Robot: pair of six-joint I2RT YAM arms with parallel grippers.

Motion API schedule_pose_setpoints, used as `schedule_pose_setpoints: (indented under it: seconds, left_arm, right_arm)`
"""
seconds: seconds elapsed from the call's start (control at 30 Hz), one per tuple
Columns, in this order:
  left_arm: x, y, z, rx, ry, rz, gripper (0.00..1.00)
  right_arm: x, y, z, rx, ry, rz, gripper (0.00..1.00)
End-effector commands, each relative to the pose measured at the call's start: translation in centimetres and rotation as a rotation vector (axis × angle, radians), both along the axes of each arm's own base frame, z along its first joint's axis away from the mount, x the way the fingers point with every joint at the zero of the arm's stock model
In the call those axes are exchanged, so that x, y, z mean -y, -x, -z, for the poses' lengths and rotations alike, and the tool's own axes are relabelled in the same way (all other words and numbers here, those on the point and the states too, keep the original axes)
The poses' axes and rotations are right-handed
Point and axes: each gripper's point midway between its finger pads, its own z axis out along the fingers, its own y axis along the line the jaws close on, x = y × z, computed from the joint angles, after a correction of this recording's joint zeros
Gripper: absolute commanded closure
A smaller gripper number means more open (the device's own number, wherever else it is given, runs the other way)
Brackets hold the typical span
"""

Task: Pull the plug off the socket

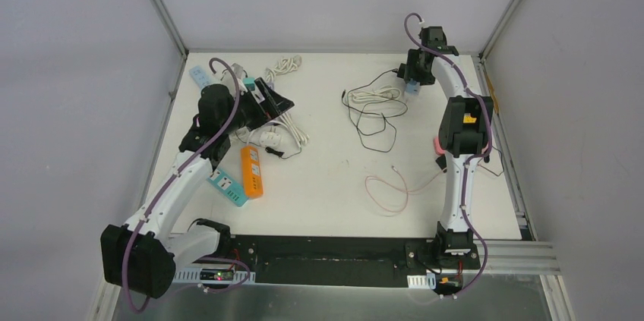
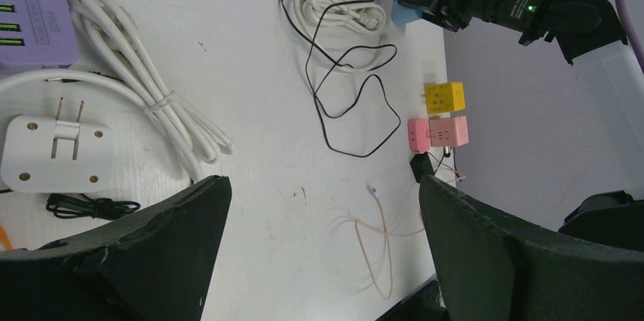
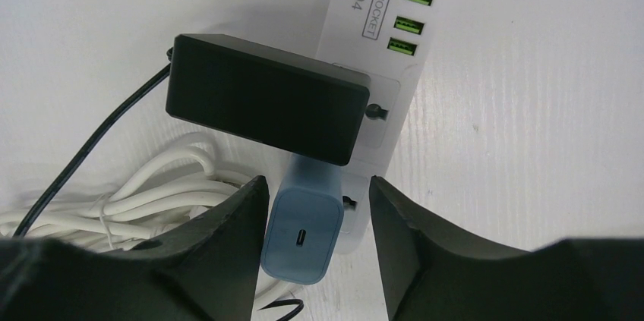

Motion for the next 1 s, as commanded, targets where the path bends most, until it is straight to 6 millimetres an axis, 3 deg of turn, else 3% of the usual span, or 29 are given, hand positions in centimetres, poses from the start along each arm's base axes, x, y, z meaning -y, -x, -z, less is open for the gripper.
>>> schedule_pose_setpoints:
  seconds: [0.0, 0.37, 0.63, 0.73, 0.97]
  left_arm:
    - [-0.4, 1.2, -1.1, 0.04, 0.016, -0.022, 0.03]
    - [-0.5, 2.7, -1.5, 0.042, 0.023, -0.02, 0.03]
    - [-0.5, 3.5, -1.8, 0.054, 0.027, -0.023, 0.03]
    - [-0.5, 3.6, -1.8, 0.054, 0.029, -0.021, 0.03]
    - [-0.3, 4.1, -1.4, 0.05, 0.03, -0.011, 0.03]
  right_arm:
    - [-0.2, -0.9, -1.7, 0.06, 0.007, -0.014, 0.47]
    - [-0.6, -0.2, -1.1, 0.046, 0.018, -0.036, 0.52]
    - [-0.5, 1.0, -2.0, 0.06, 0.036, -0.063, 0.77]
    - [-0.4, 1.9, -2.4, 0.066, 0.045, -0.077, 0.82]
    - [-0.7, 4.9, -2.8, 0.074, 0.031, -0.109, 0.84]
